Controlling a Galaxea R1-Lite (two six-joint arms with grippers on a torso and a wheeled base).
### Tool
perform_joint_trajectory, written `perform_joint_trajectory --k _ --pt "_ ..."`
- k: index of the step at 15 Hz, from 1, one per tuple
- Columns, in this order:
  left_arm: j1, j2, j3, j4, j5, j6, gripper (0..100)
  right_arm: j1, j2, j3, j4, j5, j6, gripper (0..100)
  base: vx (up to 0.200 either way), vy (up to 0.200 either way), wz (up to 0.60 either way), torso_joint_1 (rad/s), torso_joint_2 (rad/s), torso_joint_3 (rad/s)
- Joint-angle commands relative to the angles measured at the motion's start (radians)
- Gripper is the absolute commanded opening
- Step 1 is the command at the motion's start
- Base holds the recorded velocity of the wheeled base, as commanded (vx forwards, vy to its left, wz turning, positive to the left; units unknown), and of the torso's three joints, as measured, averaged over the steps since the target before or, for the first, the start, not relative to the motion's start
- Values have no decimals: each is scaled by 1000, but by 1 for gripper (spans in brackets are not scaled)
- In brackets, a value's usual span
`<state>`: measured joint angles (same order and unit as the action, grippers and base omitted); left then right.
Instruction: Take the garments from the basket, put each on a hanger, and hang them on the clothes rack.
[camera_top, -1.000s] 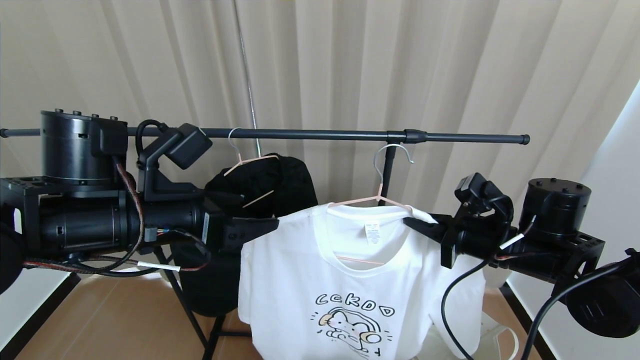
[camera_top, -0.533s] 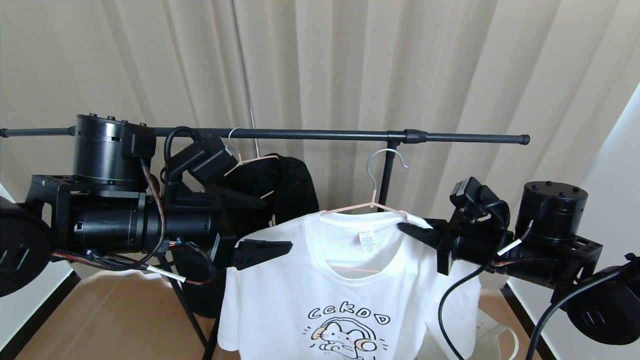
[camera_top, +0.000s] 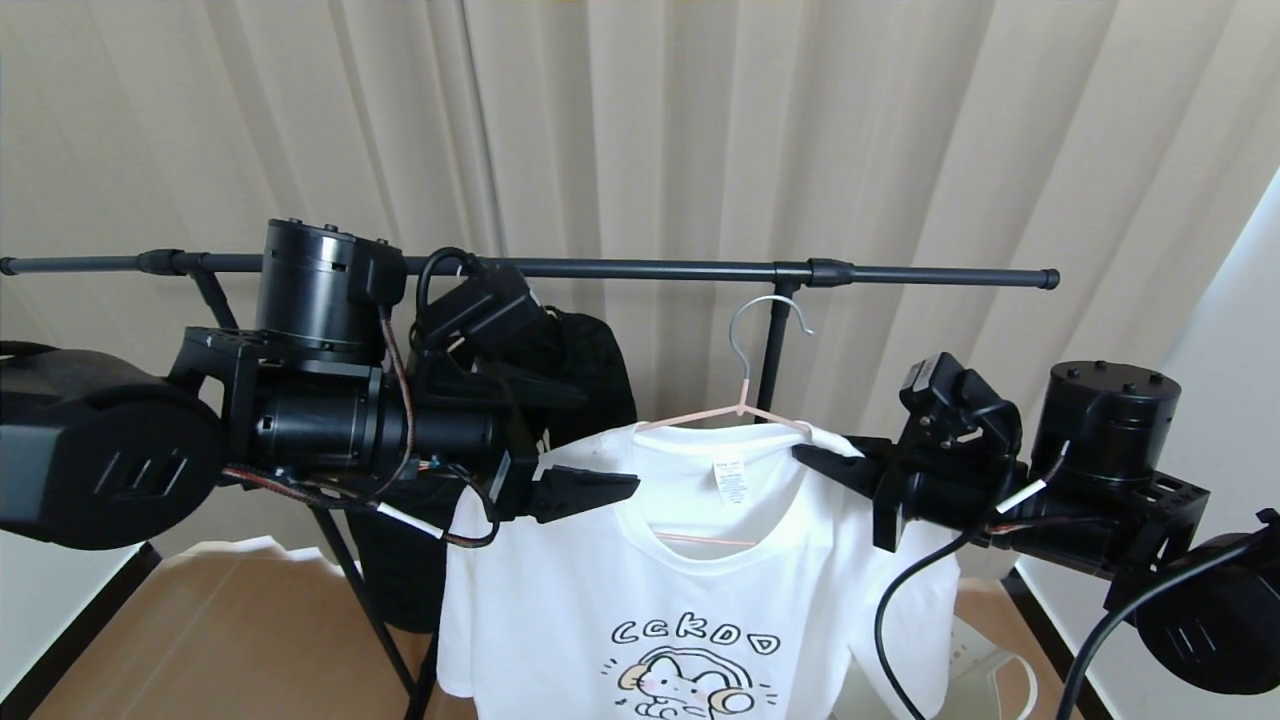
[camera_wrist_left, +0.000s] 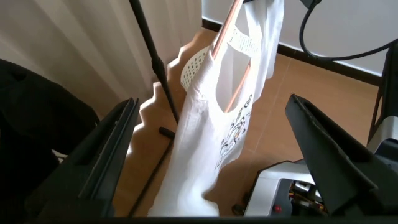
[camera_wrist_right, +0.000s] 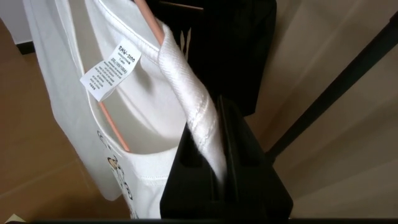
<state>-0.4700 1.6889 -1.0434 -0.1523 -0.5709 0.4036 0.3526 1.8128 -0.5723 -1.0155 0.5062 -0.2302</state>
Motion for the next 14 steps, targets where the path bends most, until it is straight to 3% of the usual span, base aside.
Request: perform_joint_trajectory --k 1,14 --pt "-9 48 -20 -1 -1 37 100 2 -7 0 0 0 0 0 0 0 0 0 0 0" --pt "-59 126 -75 0 2 52 100 16 -18 0 0 0 0 0 0 0 0 0 0 0"
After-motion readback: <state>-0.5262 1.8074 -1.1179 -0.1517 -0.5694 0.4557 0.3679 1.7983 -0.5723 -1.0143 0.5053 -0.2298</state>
